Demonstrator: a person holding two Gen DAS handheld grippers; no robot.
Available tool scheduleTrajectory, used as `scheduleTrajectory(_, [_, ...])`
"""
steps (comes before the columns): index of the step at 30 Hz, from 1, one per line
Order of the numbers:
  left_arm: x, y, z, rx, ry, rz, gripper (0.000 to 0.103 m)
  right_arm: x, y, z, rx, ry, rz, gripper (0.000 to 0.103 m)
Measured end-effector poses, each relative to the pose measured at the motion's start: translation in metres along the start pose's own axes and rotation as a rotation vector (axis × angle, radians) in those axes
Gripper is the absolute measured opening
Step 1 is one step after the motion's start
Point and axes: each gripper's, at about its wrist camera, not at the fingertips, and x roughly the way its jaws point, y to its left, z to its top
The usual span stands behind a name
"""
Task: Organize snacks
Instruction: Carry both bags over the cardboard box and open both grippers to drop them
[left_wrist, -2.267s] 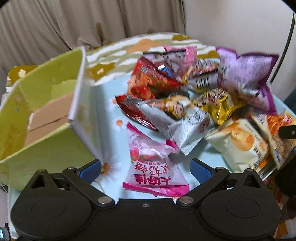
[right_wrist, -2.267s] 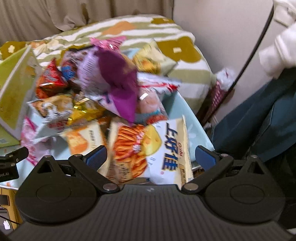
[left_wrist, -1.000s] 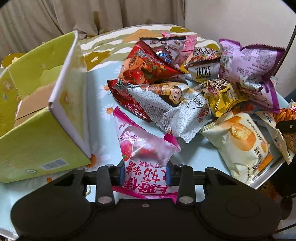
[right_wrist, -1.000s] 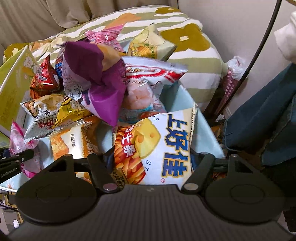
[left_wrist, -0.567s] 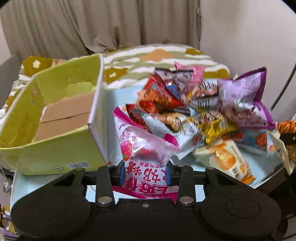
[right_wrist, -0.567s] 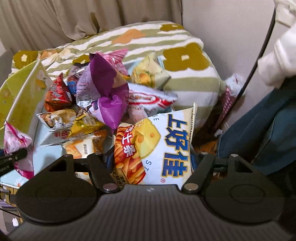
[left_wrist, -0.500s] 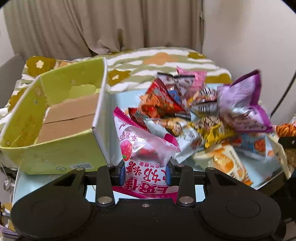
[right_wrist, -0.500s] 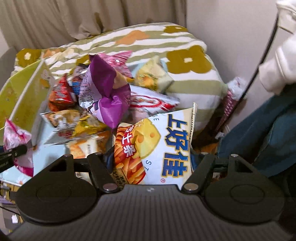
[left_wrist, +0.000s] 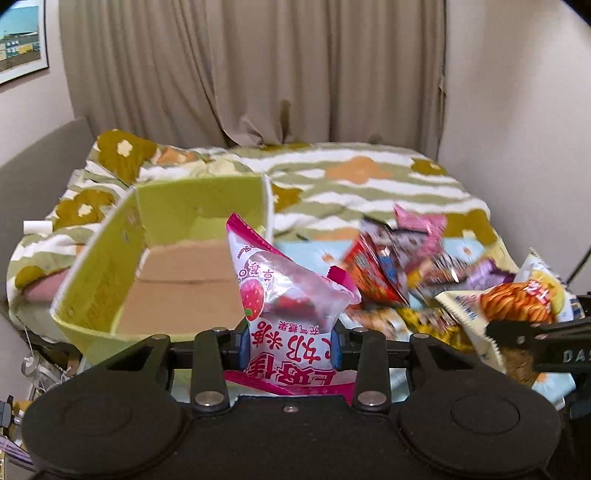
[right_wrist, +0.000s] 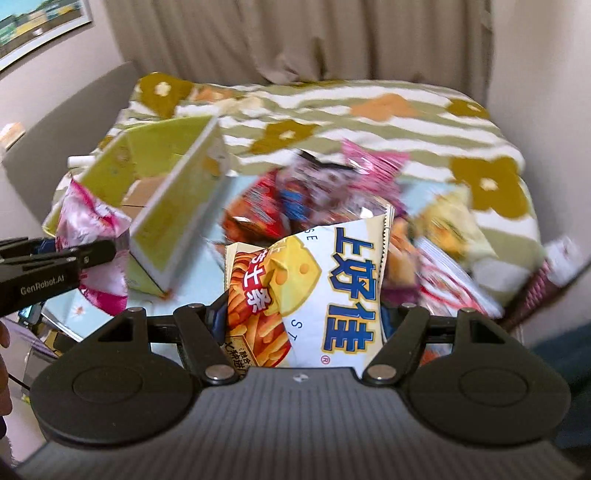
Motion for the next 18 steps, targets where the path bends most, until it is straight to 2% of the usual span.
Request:
scheduleTrajectory(12, [0.037, 0.096, 0.068, -0.033, -0.059, 0.048, 0.042, 0.053, 0.088, 0.088, -0.037, -0.076, 0.083, 0.086])
scheduleTrajectory(18, [0.077, 0.151, 0.099, -0.035, -0.013, 0.072, 0.043, 0.095, 0.140, 0.138, -0.021, -0.085, 0.122, 0.086])
